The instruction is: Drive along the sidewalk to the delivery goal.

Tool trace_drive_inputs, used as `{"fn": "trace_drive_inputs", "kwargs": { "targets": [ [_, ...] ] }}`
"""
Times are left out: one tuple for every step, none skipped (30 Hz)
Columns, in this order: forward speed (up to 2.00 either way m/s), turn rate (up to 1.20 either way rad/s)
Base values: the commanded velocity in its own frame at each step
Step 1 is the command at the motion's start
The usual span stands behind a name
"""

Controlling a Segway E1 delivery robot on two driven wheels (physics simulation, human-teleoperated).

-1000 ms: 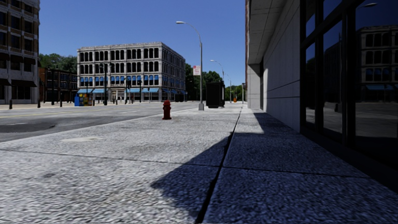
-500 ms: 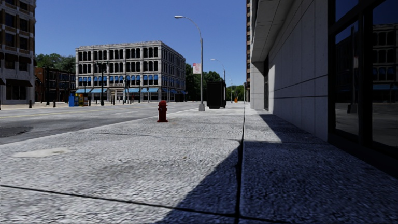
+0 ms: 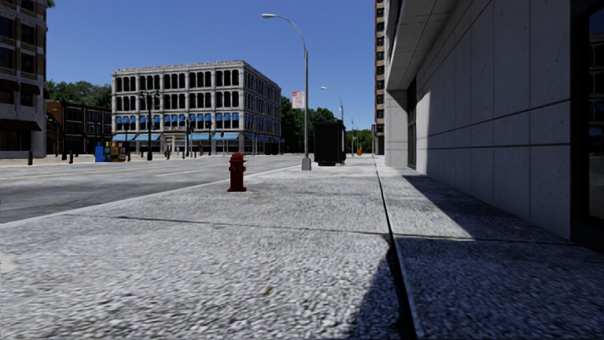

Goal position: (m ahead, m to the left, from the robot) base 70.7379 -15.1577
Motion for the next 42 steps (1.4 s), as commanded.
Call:
{"fn": "trace_drive_inputs", "kwargs": {
  "targets": [
    [2.0, 0.0],
    [2.0, 0.0],
    [2.0, 0.0],
    [2.0, 0.0],
    [2.0, -0.08],
    [2.0, -0.16],
    [2.0, -0.16],
    [2.0, -0.21],
    [2.0, -0.25],
    [2.0, -0.29],
    [2.0, -0.29],
    [2.0, -0.36],
    [2.0, -0.39],
    [2.0, -0.4],
    [2.0, -0.4],
    [2.0, -0.4],
    [2.0, -0.4],
    [2.0, -0.4],
    [2.0, -0.4],
    [2.0, -0.4],
    [2.0, -0.4],
    [2.0, -0.4],
    [2.0, -0.4],
    [2.0, -0.4],
    [2.0, -0.4],
    [2.0, -0.4],
    [2.0, -0.4],
    [2.0, -0.4],
    [2.0, -0.4],
    [2.0, -0.4],
    [2.0, -0.4],
    [2.0, -0.4],
    [2.0, -0.4],
    [2.0, -0.4],
    [2.0, -0.4],
    [2.0, -0.4],
    [2.0, -0.4],
    [2.0, 0.0],
    [2.0, 0.0],
    [2.0, 0.0],
    [2.0, 0.0],
    [2.0, 0.0]
  ]
}}
